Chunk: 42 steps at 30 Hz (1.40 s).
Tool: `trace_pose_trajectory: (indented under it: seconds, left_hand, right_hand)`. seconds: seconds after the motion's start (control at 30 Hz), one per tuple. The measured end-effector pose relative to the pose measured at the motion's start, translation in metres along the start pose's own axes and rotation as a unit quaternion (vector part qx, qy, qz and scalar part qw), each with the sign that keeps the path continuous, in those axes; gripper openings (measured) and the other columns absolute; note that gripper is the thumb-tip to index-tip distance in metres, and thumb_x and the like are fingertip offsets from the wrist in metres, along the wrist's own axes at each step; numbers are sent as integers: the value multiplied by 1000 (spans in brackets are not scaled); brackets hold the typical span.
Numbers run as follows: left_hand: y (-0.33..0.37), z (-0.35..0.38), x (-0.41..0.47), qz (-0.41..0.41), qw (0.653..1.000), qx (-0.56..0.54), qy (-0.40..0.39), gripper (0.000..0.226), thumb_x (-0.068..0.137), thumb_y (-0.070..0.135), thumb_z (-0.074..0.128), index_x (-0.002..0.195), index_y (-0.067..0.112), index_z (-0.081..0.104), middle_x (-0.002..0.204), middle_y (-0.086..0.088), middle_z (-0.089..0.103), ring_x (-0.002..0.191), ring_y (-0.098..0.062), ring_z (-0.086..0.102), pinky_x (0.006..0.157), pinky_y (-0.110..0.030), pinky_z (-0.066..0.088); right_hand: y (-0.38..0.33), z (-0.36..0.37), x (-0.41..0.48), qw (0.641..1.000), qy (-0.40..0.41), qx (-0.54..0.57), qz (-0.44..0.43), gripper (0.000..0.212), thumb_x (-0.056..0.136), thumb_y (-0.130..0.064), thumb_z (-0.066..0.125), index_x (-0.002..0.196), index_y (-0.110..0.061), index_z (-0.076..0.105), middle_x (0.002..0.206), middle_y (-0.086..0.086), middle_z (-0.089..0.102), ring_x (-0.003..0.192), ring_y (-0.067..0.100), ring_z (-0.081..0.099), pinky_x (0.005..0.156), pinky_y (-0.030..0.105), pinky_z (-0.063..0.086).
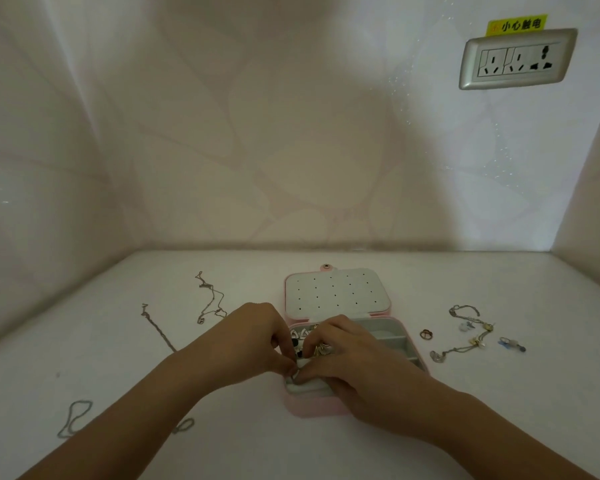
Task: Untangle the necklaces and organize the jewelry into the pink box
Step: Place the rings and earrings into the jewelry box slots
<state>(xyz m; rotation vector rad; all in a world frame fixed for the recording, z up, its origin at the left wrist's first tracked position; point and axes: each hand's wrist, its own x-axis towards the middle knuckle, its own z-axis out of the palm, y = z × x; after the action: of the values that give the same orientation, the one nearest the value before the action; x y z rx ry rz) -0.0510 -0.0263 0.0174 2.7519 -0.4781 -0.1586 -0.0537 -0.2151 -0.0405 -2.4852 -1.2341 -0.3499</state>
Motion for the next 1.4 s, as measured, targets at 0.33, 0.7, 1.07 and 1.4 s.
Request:
trace_pose_trajectory:
  seconds: [0.33,0.7,1.07,1.4]
  left_hand:
    - [-4,-5,6,31,997,-5,-65,9,83,26,70,86,18,75,39,11,36,41,-6,35,44,-13,28]
    - [-3,-22,9,16,985,-78,-151,15,87,24,68,79,11,70,41,11,32,40,-5,30,44,-11,24]
    - [5,-28,-11,73,980,-159,-98,11,91,28,62,85,24,70,59,4,38,53,-8,34,52,-19,31]
    - [1,-7,-17,18,890,-450,-76,7,73,16,71,77,21,74,90,-14,69,73,-13,63,60,-22,52]
  right_hand:
    - [-1,1,0,999,31,5,16,42,88,-22,31,102,-31,69,111,-6,55,111,15,45,89,32,45]
    - [-9,-14,3,988,43,123,89,14,89,-31,61,102,-28,66,100,-14,50,100,3,39,90,22,34]
    - [-23,-32,3,901,93,367,210,27,76,-23,78,58,-39,68,60,-18,65,58,-4,55,59,8,44]
    - [-19,-33,5,874,121,422,208,24,77,-13,76,64,-33,75,66,-5,71,62,4,63,63,16,48]
